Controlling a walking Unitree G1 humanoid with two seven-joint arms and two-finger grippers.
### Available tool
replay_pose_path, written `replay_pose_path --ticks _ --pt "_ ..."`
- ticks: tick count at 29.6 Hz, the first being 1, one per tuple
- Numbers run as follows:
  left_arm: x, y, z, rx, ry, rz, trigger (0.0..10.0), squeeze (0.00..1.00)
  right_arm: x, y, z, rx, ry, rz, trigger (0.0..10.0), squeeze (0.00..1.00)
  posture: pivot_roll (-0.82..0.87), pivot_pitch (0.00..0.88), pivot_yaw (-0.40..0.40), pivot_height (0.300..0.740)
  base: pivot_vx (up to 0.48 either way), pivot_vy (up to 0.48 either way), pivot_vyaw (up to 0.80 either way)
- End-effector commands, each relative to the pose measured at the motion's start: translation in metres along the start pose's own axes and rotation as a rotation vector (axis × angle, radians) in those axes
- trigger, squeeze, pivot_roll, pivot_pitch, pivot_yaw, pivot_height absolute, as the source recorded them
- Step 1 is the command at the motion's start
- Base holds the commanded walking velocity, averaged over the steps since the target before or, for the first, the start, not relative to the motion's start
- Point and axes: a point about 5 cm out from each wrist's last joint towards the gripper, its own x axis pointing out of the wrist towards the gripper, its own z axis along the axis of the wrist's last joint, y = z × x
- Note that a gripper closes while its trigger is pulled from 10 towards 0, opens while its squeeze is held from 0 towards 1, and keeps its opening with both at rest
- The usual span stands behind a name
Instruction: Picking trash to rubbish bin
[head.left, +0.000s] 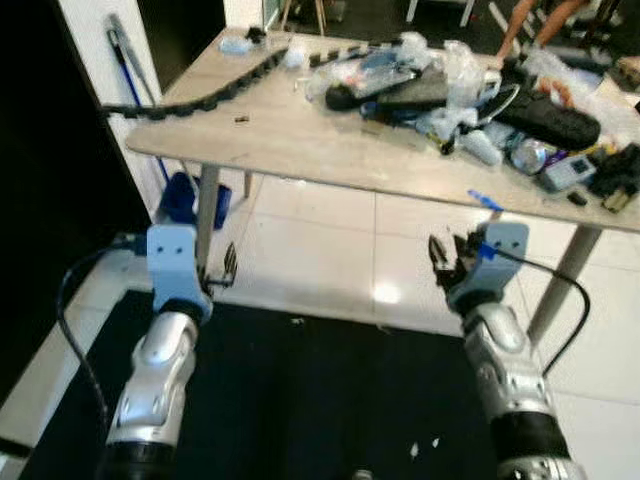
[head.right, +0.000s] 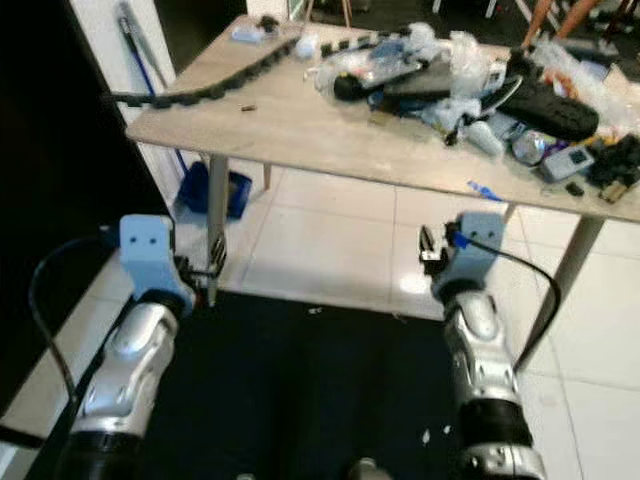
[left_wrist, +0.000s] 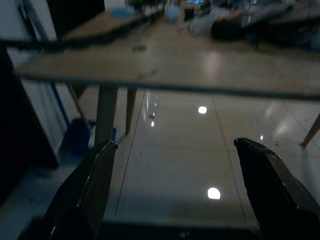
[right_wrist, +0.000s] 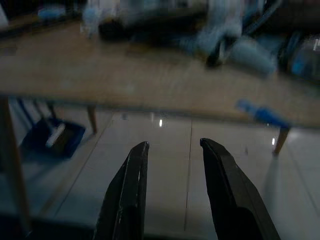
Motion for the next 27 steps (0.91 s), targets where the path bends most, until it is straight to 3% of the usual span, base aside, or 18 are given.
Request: replay_pose_path --ticks 1,6,15,27 --pt "-0.003 0.003 -0.003 0.003 0.024 0.004 10.0 0.00 0.000 0.005 -0.001 0.018 0.004 0.013 10.0 0.00 0.00 0.131 -0.032 0.740 0.349 0.000 0.00" --pt "-0.003 0.001 -0.002 0.002 0.021 -0.007 10.0 0.00 0.001 0.005 0.002 0.021 -0.008 0.015 10.0 0.00 -0.01 0.122 -0.031 0.740 0.348 0.000 -0.09" --pt "-0.002 0.000 -0.001 0.003 0.022 -0.012 10.0 0.00 0.002 0.005 0.004 0.017 -0.013 0.018 10.0 0.00 -0.01 0.113 -0.033 0.740 0.348 0.000 -0.74" --pt "0.000 0.001 0.001 0.008 0.022 -0.011 10.0 0.00 0.007 0.008 0.016 0.022 -0.052 0.027 10.0 0.00 -0.01 0.099 -0.031 0.740 0.347 0.000 0.00"
